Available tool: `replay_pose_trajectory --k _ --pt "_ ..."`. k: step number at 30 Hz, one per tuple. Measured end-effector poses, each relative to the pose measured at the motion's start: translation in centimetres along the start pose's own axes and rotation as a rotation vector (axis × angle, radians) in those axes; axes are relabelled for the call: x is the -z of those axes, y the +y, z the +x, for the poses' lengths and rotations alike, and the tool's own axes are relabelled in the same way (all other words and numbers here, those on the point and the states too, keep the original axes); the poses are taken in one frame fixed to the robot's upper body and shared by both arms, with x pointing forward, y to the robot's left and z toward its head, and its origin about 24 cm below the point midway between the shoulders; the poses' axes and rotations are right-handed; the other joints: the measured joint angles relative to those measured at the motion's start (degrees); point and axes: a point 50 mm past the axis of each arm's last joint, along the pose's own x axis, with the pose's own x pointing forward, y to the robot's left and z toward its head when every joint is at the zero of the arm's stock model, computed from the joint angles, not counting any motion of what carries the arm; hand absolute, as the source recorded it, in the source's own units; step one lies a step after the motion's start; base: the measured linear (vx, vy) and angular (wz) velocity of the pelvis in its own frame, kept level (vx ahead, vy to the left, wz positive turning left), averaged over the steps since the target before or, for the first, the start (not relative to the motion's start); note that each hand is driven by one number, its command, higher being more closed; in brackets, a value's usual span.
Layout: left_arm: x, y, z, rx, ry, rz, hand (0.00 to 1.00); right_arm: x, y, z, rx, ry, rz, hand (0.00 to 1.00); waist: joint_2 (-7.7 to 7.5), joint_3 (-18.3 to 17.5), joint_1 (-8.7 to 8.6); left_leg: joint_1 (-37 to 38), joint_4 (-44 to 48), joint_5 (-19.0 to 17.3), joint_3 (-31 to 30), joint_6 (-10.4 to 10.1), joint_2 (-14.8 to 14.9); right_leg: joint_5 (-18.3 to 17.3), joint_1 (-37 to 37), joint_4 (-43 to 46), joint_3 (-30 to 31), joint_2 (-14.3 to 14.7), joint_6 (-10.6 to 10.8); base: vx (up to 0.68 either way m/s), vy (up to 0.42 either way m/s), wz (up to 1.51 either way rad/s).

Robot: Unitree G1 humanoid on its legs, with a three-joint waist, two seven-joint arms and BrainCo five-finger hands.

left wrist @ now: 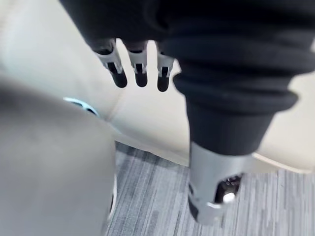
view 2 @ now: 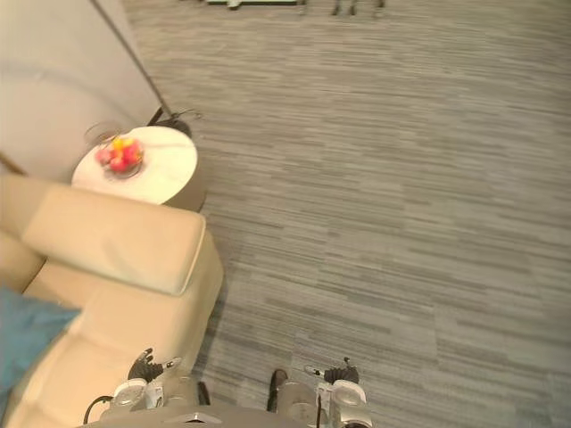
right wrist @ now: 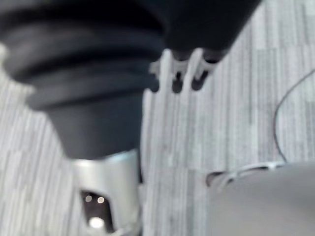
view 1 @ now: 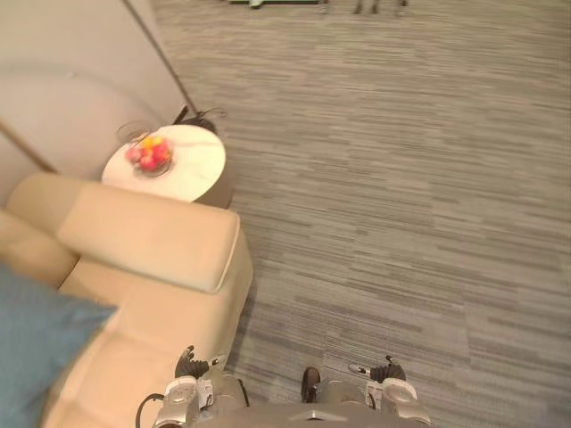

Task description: Pick up cushions and gather them together orderly.

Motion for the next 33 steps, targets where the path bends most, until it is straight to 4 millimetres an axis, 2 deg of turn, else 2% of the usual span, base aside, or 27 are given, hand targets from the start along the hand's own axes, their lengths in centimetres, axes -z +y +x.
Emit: replay_pose_trajectory --k 1,3,4,6,8,9,10,11,12,13,14,16,17,18,21,23,24,25,26,27,28,29,32,33 --pt "-0.2 -0.1 -0.1 -0.007 -0.008 -0.027 0.00 0.2 -0.1 -0.2 0.004 -0.006 0.007 0.00 0.07 0.13 0.49 -1.61 -4.47 0.35 -3.90 -0.51 -2.01 -0.49 0.26 0.23 3.31 0.16 0.83 0.14 0.219 -1.25" --pt "-0.1 -0.2 -0.2 -0.011 -0.010 -0.057 0.00 0.6 -0.1 -0.3 0.004 0.004 0.006 0.00 0.40 0.13 1.18 -1.91 -10.17 1.29 -8.87 -1.71 -3.47 -1.31 0.03 0.62 7.54 1.05 2.20 0.17 0.295 -1.44" --pt "0.2 -0.3 -0.3 -0.015 -0.002 -0.080 0.00 0.7 -0.3 -0.3 0.008 0.008 0.005 0.00 1.37 -0.38 1.89 -1.10 -13.12 4.45 -11.81 -3.15 -3.31 -1.81 -0.25 1.11 10.94 2.70 3.20 0.20 0.310 -1.62" --pt "0.2 -0.1 -0.3 -0.020 -0.003 -0.075 0.00 0.9 0.1 -0.4 0.000 0.014 0.011 0.00 0.75 -0.73 2.38 0.22 -13.02 4.83 -10.85 -1.67 -4.65 -1.79 0.21 0.79 14.15 2.45 4.21 0.23 0.310 -1.34" --pt "0.0 0.9 -0.1 -0.038 -0.009 -0.054 0.00 1.4 0.8 -0.8 -0.013 0.028 0.032 0.00 -2.28 -1.48 1.95 2.18 -13.64 3.58 -6.66 -0.22 -5.68 -2.36 -0.51 2.63 16.01 0.33 5.33 0.23 0.269 -0.83" --pt "0.0 1.2 -0.1 -0.045 -0.010 -0.049 0.00 1.7 1.0 -1.0 -0.017 0.034 0.041 0.00 -3.32 -1.77 2.20 3.66 -14.39 2.91 -3.78 0.32 -6.03 -2.47 -1.49 5.23 15.69 -0.91 5.91 0.22 0.217 -0.92" --pt "0.1 1.3 -0.1 -0.048 -0.006 -0.049 0.00 1.7 1.0 -1.0 -0.017 0.035 0.039 0.00 -3.53 -1.91 2.38 5.28 -15.16 2.70 -1.20 0.29 -6.09 -2.39 -2.81 7.65 14.53 -1.58 6.86 0.20 0.166 -1.11" --pt "0.3 1.4 -0.1 -0.049 -0.001 -0.050 0.00 1.6 1.0 -1.0 -0.020 0.030 0.036 0.00 -3.39 -1.99 2.48 7.14 -16.55 3.17 2.14 1.61 -5.93 -2.33 -4.49 10.80 12.03 -2.72 8.29 0.22 0.130 -1.34" --pt "0.5 1.4 -0.2 -0.049 0.006 -0.041 0.00 0.6 1.5 -0.7 -0.035 0.005 0.028 0.00 -3.10 -2.10 2.33 9.42 -18.32 3.32 5.73 1.89 -5.91 -2.33 -6.63 13.31 6.70 -4.56 8.68 0.24 0.115 -1.34" --pt "0.6 1.4 -0.2 -0.043 0.008 -0.024 0.00 0.4 1.6 -0.6 -0.041 0.006 0.020 0.00 -2.76 -2.00 1.95 10.44 -18.83 3.41 7.69 2.02 -5.85 -2.01 -7.30 13.18 0.25 -6.48 7.64 0.32 0.073 -1.42" --pt "0.6 1.5 -0.1 -0.035 0.009 0.008 0.00 -0.1 2.0 -0.4 -0.052 0.004 0.007 0.00 -2.42 -2.12 1.69 11.09 -19.00 3.41 10.16 2.05 -5.41 -0.62 -7.06 10.33 -14.10 -9.92 4.57 0.27 0.017 -1.19" --pt "0.4 1.8 0.2 -0.036 0.016 0.018 0.00 -0.9 2.6 -0.2 -0.070 -0.011 -0.003 0.00 -2.76 -2.31 2.13 11.98 -19.58 3.38 11.18 2.00 -5.10 0.78 -6.06 6.68 -26.48 -10.92 2.03 0.26 -0.071 -1.18" --pt "0.5 1.8 0.2 -0.037 0.022 0.018 0.00 -1.1 2.5 -0.1 -0.066 -0.016 -0.005 0.00 -1.99 -1.97 2.07 12.50 -19.95 3.36 11.17 1.96 -5.07 1.17 -5.77 6.24 -27.36 -10.60 1.40 0.31 -0.112 -0.87" --pt "0.7 1.0 0.1 -0.015 0.034 0.014 0.00 -1.1 1.6 0.1 -0.045 -0.017 -0.014 0.00 -0.20 -1.78 1.31 13.56 -19.93 3.34 10.89 1.84 -5.07 1.36 -4.37 4.83 -27.27 -9.63 1.09 0.26 -0.059 -0.48" --pt "1.5 0.2 -0.1 0.001 0.063 0.012 0.00 -0.2 -0.1 0.3 -0.004 0.003 -0.030 0.00 1.75 -2.38 0.85 14.98 -17.38 3.15 10.64 1.55 -4.09 1.26 -1.33 1.78 -25.23 -7.58 1.46 0.19 -0.005 -0.43" --pt "1.1 0.5 0.0 -0.001 0.046 0.032 0.00 -0.1 -0.4 0.3 0.004 0.004 -0.035 0.00 2.08 -2.36 0.79 12.49 -7.59 3.00 10.57 1.28 -1.55 0.91 0.76 -1.49 -23.65 -5.65 1.95 0.14 -0.017 -0.42" --pt "1.1 0.6 0.0 0.002 0.045 0.045 0.00 0.0 -0.3 0.2 0.001 0.006 -0.034 0.00 2.33 -2.26 0.87 9.41 0.18 3.26 10.29 1.00 1.07 0.99 1.64 -3.33 -22.82 -4.09 1.95 0.06 -0.038 -0.39" --pt "1.1 0.6 0.0 0.003 0.045 0.041 0.00 0.1 -0.3 0.2 0.001 0.007 -0.033 0.00 2.62 -2.07 0.92 8.00 3.86 3.69 9.89 0.92 2.42 0.98 2.10 -3.91 -22.22 -3.15 1.94 0.09 -0.020 -0.48" --pt "0.8 0.6 0.0 0.003 0.032 0.042 0.00 0.2 -0.4 0.2 0.005 0.007 -0.032 0.00 3.27 -1.59 1.22 4.95 12.15 6.55 8.54 1.19 4.91 0.21 3.43 -4.67 -20.88 -1.46 1.22 0.13 0.028 -0.55" --pt "0.6 0.7 0.0 0.001 0.024 0.044 0.00 0.0 -0.3 0.2 0.010 0.002 -0.027 0.00 3.03 -1.08 1.54 2.64 16.81 8.00 6.92 1.68 5.40 -0.37 4.14 -4.75 -19.25 -1.17 1.08 0.16 0.058 -0.72" --pt "0.4 0.7 0.1 0.004 0.019 0.046 0.00 -0.1 -0.3 0.2 0.019 0.002 -0.012 0.00 2.80 -0.82 1.90 1.07 18.39 4.81 5.02 1.49 4.20 -0.86 4.56 -4.62 -17.39 -1.16 1.10 0.23 0.130 -0.94" --pt "0.1 0.5 0.1 0.009 0.007 0.043 0.00 -0.2 -0.8 0.3 0.043 0.001 -0.010 0.00 3.16 0.32 2.29 -0.73 17.28 0.51 2.30 1.87 1.29 -1.21 5.89 -4.93 -14.06 -1.26 1.04 0.20 0.128 -0.95" --pt "0.1 0.7 0.1 0.004 0.003 0.047 0.00 -0.1 -0.9 0.3 0.048 0.005 -0.012 0.00 3.25 0.39 3.47 -4.56 9.21 -1.44 -1.04 1.57 -2.54 -1.70 6.25 -5.04 -9.26 -2.12 1.87 0.16 0.166 -1.10" --pt "0.3 0.9 0.1 0.001 0.008 0.052 0.00 0.1 -1.0 0.2 0.051 0.009 -0.012 0.00 3.49 0.47 3.54 -6.29 -1.87 -0.06 -4.32 -0.31 -4.26 -2.79 6.49 -4.97 -6.39 -2.65 3.71 0.20 0.253 -0.94"
